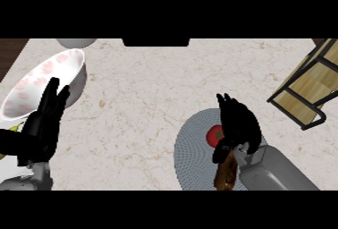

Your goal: Pick the tomato from the placemat and place it in the tiered shelf

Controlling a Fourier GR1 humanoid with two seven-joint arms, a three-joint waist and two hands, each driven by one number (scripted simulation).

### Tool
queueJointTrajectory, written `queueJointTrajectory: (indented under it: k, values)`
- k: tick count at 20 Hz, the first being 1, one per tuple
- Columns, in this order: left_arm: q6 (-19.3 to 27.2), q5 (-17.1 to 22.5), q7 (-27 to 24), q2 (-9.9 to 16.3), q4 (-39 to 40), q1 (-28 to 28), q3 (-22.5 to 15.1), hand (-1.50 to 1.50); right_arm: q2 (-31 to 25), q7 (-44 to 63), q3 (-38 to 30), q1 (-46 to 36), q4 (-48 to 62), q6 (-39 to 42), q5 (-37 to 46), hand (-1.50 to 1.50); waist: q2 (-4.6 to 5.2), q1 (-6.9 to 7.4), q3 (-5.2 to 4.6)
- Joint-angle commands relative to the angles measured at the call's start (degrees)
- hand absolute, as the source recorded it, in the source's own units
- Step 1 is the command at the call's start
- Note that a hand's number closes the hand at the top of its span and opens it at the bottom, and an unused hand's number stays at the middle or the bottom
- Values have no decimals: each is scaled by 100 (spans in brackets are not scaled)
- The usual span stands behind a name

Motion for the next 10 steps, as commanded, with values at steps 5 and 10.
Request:
queueJointTrajectory:
  k: [5, 10]
  values:
    - [19, -326, 51, -251, -108, 196, -82, 0, 374, 356, -232, 392, -112, 247, 594, -150, 3, 11, -5]
    - [130, -462, 850, -250, -449, -360, 51, 0, 382, -634, -406, 782, 289, 16, 920, -150, 6, -2, -2]
